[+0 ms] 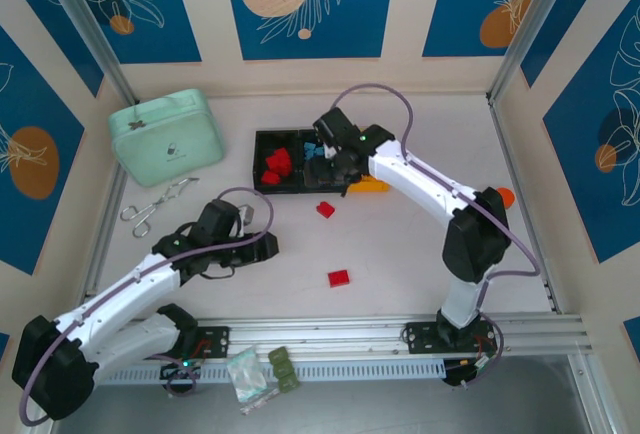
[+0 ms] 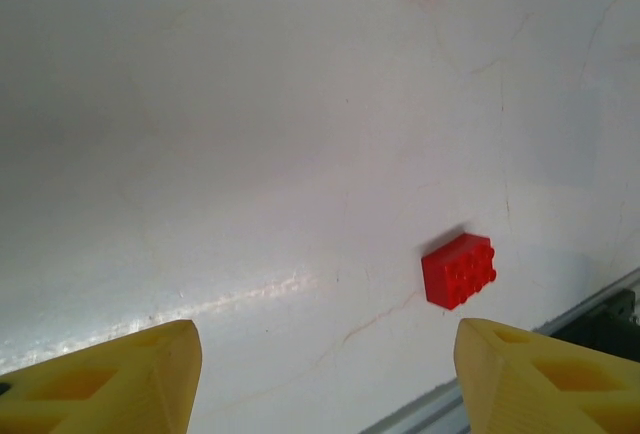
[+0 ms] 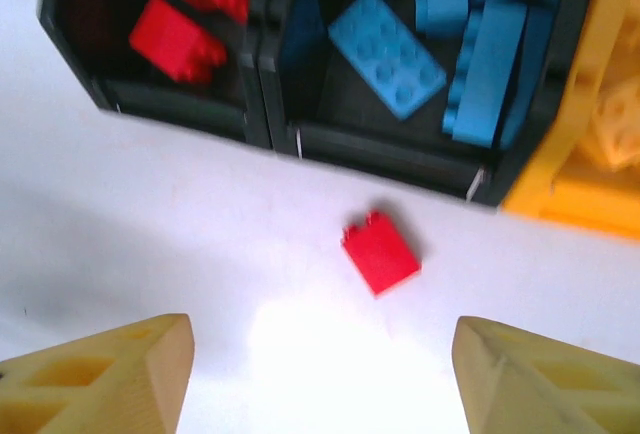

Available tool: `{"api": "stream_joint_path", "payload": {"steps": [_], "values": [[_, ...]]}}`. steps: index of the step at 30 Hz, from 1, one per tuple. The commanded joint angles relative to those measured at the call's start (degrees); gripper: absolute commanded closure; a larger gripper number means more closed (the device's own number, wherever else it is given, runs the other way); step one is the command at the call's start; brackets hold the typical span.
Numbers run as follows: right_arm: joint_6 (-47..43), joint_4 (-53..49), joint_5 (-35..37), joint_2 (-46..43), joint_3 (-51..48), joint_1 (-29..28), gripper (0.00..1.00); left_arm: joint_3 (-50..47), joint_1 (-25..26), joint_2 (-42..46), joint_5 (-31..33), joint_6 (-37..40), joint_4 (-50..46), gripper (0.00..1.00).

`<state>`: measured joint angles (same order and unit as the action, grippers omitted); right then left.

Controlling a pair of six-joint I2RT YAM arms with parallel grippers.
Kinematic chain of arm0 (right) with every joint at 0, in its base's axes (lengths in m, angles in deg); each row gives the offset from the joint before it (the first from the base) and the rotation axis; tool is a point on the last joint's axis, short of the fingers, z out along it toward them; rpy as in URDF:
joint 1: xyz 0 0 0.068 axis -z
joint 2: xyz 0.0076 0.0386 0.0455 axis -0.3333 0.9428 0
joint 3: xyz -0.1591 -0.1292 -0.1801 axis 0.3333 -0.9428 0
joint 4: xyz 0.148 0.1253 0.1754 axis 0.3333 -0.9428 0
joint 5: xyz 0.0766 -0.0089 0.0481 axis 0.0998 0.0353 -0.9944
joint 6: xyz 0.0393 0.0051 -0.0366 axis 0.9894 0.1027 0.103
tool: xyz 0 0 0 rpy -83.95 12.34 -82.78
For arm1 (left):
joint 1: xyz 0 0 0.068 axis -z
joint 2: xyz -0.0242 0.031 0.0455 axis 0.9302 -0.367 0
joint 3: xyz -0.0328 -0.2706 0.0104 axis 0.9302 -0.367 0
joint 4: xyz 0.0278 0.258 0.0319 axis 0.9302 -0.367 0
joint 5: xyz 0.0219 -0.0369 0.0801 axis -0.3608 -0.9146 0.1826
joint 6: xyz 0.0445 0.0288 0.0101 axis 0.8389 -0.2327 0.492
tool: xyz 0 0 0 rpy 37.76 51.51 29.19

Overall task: Sort the legos into containers by color
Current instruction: Pick up the lego from the center of the table.

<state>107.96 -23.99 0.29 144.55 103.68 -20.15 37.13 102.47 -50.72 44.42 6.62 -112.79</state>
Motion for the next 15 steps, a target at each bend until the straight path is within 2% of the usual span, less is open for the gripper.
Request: {"api": "stream_joint_path", "payload": {"steps": [1, 4, 8, 15], "values": [[2.99, 0.32, 0.23, -5.45, -6.59, -2.43, 0.27, -0.31, -0.18, 2.37, -4.05, 2.58, -5.23, 0.30], [5.81, 0.22, 0.04, -9.60, -13.17, -5.15, 0.23, -0.38, -0.23, 3.85, -6.22, 4.54, -8.20, 0.27], [11.01, -0.80, 0.52, -13.59, -21.32, -8.84, 0.21, -0.88, -0.23, 5.71, -6.08, 5.68, -11.54, 0.25], [19.62, -1.69, 1.14, -15.58, -30.02, -15.01, 0.15, -3.65, -0.16, 6.73, -6.79, 3.61, -9.17, 0.26]]}}
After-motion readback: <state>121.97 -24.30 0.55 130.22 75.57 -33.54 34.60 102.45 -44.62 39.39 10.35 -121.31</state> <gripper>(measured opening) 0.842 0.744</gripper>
